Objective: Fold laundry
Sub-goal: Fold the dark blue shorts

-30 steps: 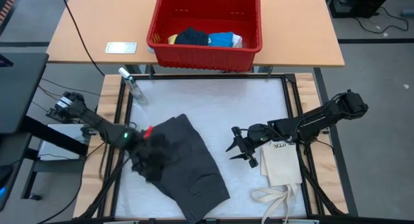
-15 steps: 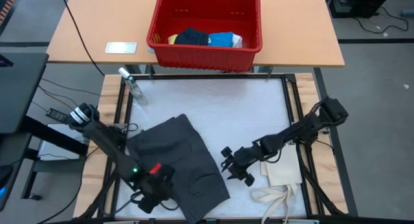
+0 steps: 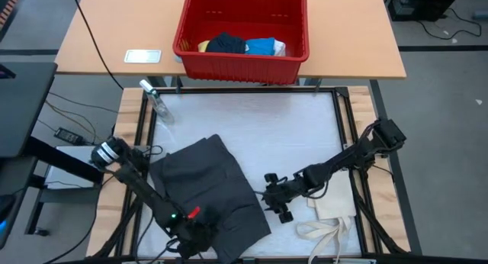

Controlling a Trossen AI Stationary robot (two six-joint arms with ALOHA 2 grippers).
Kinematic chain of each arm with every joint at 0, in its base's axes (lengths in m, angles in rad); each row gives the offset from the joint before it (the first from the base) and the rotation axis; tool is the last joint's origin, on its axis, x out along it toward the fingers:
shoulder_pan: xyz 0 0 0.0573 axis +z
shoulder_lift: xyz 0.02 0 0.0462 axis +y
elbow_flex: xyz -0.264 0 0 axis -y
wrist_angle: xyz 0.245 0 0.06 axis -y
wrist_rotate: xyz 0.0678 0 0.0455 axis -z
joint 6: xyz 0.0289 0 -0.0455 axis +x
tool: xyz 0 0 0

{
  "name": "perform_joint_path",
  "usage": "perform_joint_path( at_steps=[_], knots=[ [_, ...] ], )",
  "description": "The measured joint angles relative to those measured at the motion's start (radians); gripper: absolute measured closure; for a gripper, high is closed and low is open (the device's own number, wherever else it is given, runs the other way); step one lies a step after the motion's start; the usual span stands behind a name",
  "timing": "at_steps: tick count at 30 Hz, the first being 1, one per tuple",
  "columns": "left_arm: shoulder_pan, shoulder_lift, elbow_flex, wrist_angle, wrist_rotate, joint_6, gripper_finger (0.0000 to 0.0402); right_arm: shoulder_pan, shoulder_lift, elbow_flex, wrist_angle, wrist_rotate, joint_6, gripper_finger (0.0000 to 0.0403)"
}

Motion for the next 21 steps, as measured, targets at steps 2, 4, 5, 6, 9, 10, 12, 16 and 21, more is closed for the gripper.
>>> perform_joint_path(
  at_steps=[2, 4, 5, 6, 9, 10, 12, 16, 21],
  knots=[
    [0.001, 0.024, 0.000, -0.004, -0.009, 0.042, 0.0126, 0.026, 0.000, 0.000, 0.000, -0.003, -0.040, 0.0217],
    [0.001, 0.038, 0.004, -0.013, -0.034, 0.072, 0.0149, 0.052, 0.000, 0.000, -0.001, 0.017, -0.097, 0.0217],
    [0.000, 0.044, 0.006, -0.021, -0.059, 0.083, 0.0166, 0.061, 0.000, 0.000, -0.003, 0.032, -0.113, 0.0217],
    [0.004, 0.047, 0.006, -0.029, -0.078, 0.087, 0.0184, 0.068, 0.000, 0.000, -0.006, 0.048, -0.118, 0.0217],
    [0.046, 0.048, 0.005, -0.057, -0.101, 0.087, 0.0249, 0.069, -0.001, 0.009, -0.058, 0.112, -0.060, 0.0217],
    [0.066, 0.046, 0.004, -0.061, -0.104, 0.082, 0.0270, 0.065, -0.001, 0.009, -0.078, 0.141, -0.024, 0.0217],
    [0.116, 0.044, 0.002, -0.068, -0.112, 0.072, 0.0313, 0.045, -0.001, 0.009, -0.133, 0.195, 0.050, 0.0217],
    [0.240, 0.040, 0.001, -0.071, -0.094, 0.076, 0.0379, 0.002, -0.009, 0.008, -0.252, 0.277, 0.175, 0.0217],
    [0.372, 0.038, 0.001, -0.059, -0.004, 0.087, 0.0386, -0.034, -0.051, 0.006, -0.371, 0.301, 0.187, 0.0217]
  ],
)
